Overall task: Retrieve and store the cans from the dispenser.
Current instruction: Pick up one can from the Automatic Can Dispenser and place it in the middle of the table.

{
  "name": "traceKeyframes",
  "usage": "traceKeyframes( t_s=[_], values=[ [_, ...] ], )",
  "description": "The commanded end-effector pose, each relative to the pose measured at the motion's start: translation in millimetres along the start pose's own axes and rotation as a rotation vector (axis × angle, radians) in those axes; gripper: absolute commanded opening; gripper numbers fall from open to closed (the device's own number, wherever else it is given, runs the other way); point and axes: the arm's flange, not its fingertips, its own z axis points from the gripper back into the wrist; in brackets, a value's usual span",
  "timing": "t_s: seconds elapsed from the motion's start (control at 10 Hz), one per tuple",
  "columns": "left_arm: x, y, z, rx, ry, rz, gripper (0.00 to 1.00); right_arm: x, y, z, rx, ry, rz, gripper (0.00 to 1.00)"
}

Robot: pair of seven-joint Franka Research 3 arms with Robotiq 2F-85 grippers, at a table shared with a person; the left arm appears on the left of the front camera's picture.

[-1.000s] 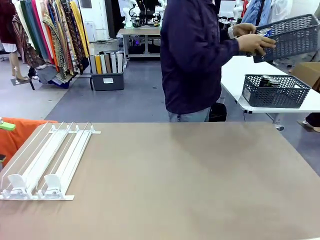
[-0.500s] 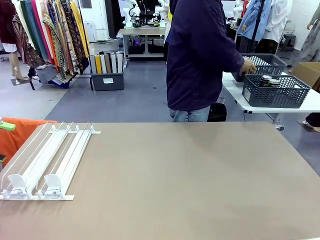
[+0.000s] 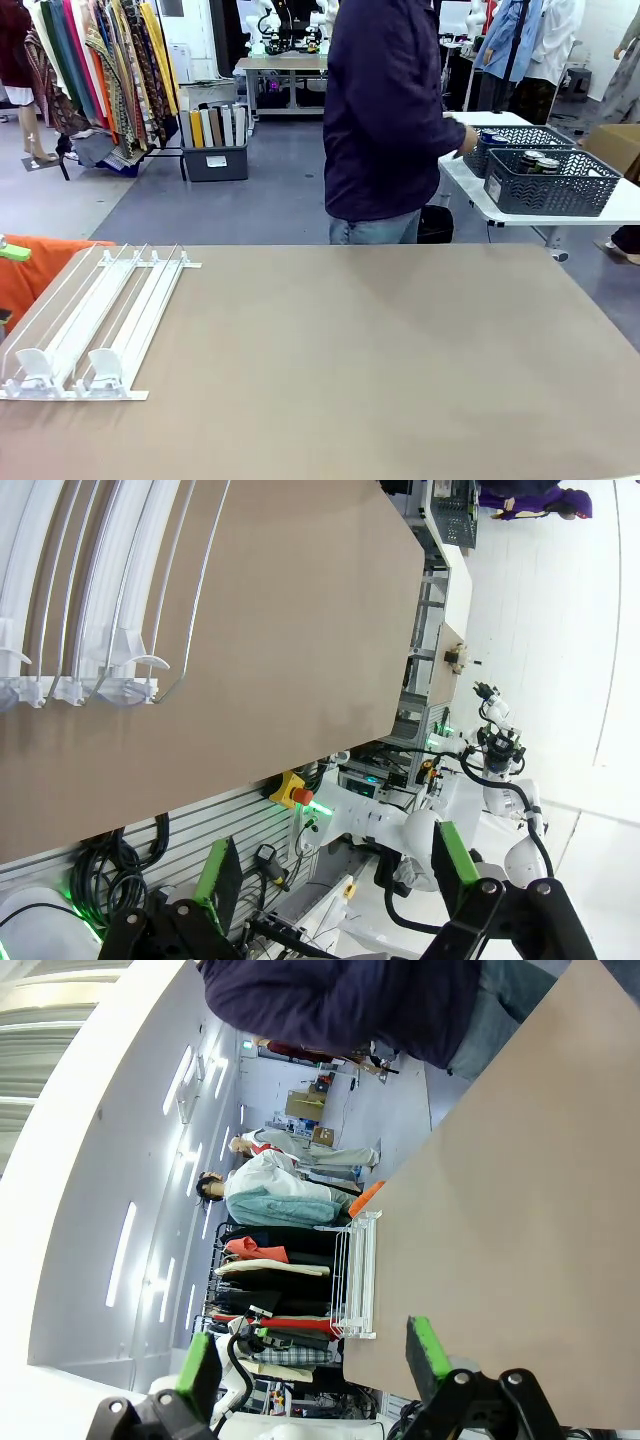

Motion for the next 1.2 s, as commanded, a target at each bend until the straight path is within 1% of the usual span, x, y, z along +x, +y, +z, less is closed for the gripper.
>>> traceKeyframes(
  t_s=[0.0, 1.1],
  values=[
    [-0.4, 0.1, 1.3, -0.022, 0.001, -0.005, 1.0, 3.1, 2.6, -1.8, 0.029, -0.015, 0.024, 1.0],
    [-0.4, 0.1, 1.3, -0.022, 0.001, -0.005, 1.0, 3.1, 2.6, -1.8, 0.029, -0.015, 0.024, 1.0]
  ],
)
